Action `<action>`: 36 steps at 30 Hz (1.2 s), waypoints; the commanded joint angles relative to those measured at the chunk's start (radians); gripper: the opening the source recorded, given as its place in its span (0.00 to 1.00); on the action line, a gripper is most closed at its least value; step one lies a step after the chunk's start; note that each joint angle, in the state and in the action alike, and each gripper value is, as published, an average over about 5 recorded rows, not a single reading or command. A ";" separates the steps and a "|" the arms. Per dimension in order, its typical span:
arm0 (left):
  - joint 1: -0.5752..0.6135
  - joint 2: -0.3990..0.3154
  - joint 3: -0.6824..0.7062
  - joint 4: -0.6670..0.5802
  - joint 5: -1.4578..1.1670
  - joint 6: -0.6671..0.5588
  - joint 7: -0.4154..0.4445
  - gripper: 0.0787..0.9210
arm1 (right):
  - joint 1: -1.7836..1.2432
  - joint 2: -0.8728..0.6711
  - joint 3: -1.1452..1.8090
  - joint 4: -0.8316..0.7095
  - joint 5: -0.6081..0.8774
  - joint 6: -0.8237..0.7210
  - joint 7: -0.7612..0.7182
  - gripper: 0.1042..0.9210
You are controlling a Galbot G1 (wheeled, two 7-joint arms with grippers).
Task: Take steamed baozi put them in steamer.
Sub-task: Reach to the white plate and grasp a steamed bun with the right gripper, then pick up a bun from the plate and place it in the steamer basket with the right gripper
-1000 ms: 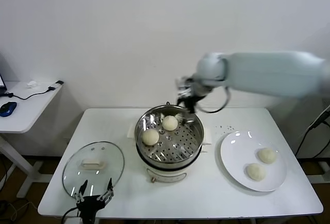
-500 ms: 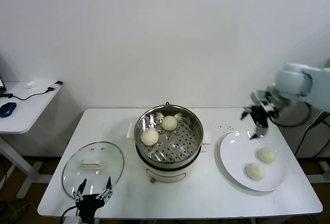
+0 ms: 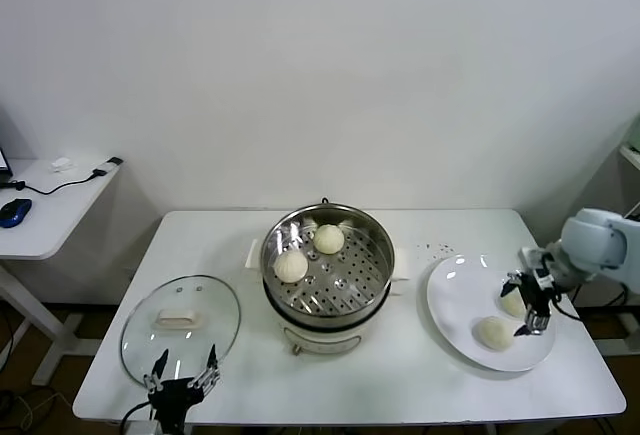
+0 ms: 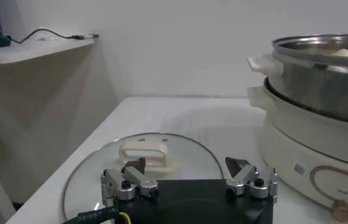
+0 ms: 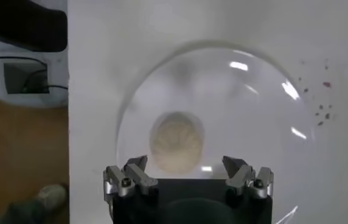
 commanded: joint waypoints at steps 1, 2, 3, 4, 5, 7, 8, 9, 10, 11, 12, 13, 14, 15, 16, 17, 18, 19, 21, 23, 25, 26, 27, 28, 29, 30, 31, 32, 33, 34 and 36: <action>0.004 0.000 -0.002 0.006 0.000 -0.002 -0.001 0.88 | -0.270 -0.009 0.195 -0.040 -0.060 -0.054 0.072 0.88; 0.005 0.000 -0.002 0.007 -0.001 -0.002 -0.001 0.88 | -0.281 -0.004 0.205 -0.045 -0.059 -0.059 0.076 0.88; 0.006 0.001 -0.002 0.006 -0.002 -0.002 -0.001 0.88 | -0.288 0.002 0.212 -0.049 -0.056 -0.062 0.079 0.88; 0.007 0.001 -0.002 0.005 -0.003 -0.002 -0.001 0.88 | -0.294 0.007 0.217 -0.052 -0.054 -0.066 0.081 0.88; 0.007 0.001 -0.002 0.003 -0.004 -0.001 -0.001 0.88 | -0.298 0.012 0.220 -0.054 -0.052 -0.069 0.083 0.88; 0.007 0.002 -0.001 0.002 -0.005 -0.001 -0.001 0.88 | -0.302 0.020 0.224 -0.056 -0.049 -0.072 0.085 0.88; 0.007 0.003 -0.001 0.001 -0.005 -0.001 -0.001 0.88 | -0.303 0.024 0.225 -0.056 -0.048 -0.074 0.087 0.88; 0.007 0.003 -0.001 0.002 -0.005 -0.001 -0.001 0.88 | -0.304 0.026 0.227 -0.056 -0.047 -0.075 0.089 0.88; 0.007 0.003 -0.001 0.002 -0.005 -0.001 -0.001 0.88 | -0.304 0.029 0.228 -0.056 -0.046 -0.076 0.090 0.88; 0.007 0.004 0.000 0.002 -0.005 -0.001 -0.001 0.88 | -0.304 0.032 0.229 -0.056 -0.046 -0.077 0.091 0.88; 0.007 0.004 0.000 0.002 -0.005 -0.001 -0.001 0.88 | -0.303 0.033 0.231 -0.056 -0.045 -0.078 0.093 0.88; 0.007 0.004 0.001 0.003 -0.005 -0.001 -0.001 0.88 | -0.302 0.035 0.232 -0.056 -0.046 -0.079 0.093 0.87; 0.007 0.004 0.001 0.003 -0.004 -0.001 -0.001 0.88 | -0.301 0.036 0.232 -0.055 -0.046 -0.079 0.093 0.86; 0.007 0.004 0.002 0.003 -0.004 -0.001 -0.001 0.88 | -0.299 0.037 0.232 -0.055 -0.046 -0.079 0.092 0.84; 0.007 0.004 0.003 0.003 -0.004 -0.002 -0.002 0.88 | -0.295 0.037 0.230 -0.053 -0.048 -0.078 0.090 0.81; 0.008 0.004 0.003 0.003 -0.004 -0.002 -0.002 0.88 | -0.290 0.036 0.227 -0.052 -0.049 -0.077 0.087 0.78; 0.008 0.004 0.003 0.003 -0.003 -0.002 -0.002 0.88 | -0.284 0.034 0.223 -0.049 -0.051 -0.077 0.083 0.75; 0.009 0.004 0.004 0.002 -0.003 -0.002 -0.002 0.88 | -0.276 0.032 0.218 -0.046 -0.052 -0.075 0.079 0.70; 0.009 0.004 0.004 0.001 -0.002 -0.002 -0.002 0.88 | -0.262 0.027 0.209 -0.039 -0.056 -0.074 0.075 0.64; 0.010 0.004 0.004 0.000 -0.002 -0.002 -0.002 0.88 | -0.244 0.020 0.200 -0.030 -0.060 -0.073 0.071 0.57; 0.011 0.004 0.005 -0.002 -0.002 -0.001 -0.002 0.88 | -0.213 0.014 0.190 -0.018 -0.062 -0.068 0.064 0.51; 0.011 0.004 0.006 -0.003 -0.001 -0.001 -0.003 0.88 | -0.192 0.012 0.184 -0.010 -0.063 -0.064 0.059 0.50; 0.012 0.004 0.007 -0.004 -0.001 -0.001 -0.003 0.88 | -0.162 0.012 0.170 -0.001 -0.064 -0.058 0.050 0.49; 0.012 0.004 0.007 -0.005 0.000 -0.001 -0.003 0.88 | -0.126 0.012 0.155 0.009 -0.065 -0.050 0.041 0.48; 0.013 0.004 0.008 -0.005 0.000 -0.001 -0.003 0.88 | -0.071 0.017 0.131 0.020 -0.067 -0.039 0.029 0.48; 0.013 0.005 0.008 -0.006 0.001 -0.001 -0.003 0.88 | -0.016 0.025 0.102 0.030 -0.070 -0.026 0.015 0.48; 0.014 0.005 0.009 -0.006 0.001 -0.001 -0.003 0.88 | 0.056 0.039 0.062 0.037 -0.070 -0.005 -0.004 0.48; 0.014 0.005 0.009 -0.007 0.001 -0.001 -0.003 0.88 | 0.130 0.058 0.027 0.042 -0.071 0.018 -0.023 0.48; 0.014 0.005 0.009 -0.008 0.001 -0.001 -0.002 0.88 | 0.205 0.082 -0.004 0.043 -0.073 0.048 -0.047 0.48; 0.015 0.006 0.009 -0.009 0.000 -0.001 -0.002 0.88 | 0.266 0.108 -0.026 0.040 -0.075 0.082 -0.071 0.48; 0.016 0.006 0.009 -0.011 -0.001 -0.002 -0.002 0.88 | 0.376 0.174 -0.037 0.025 -0.080 0.161 -0.120 0.48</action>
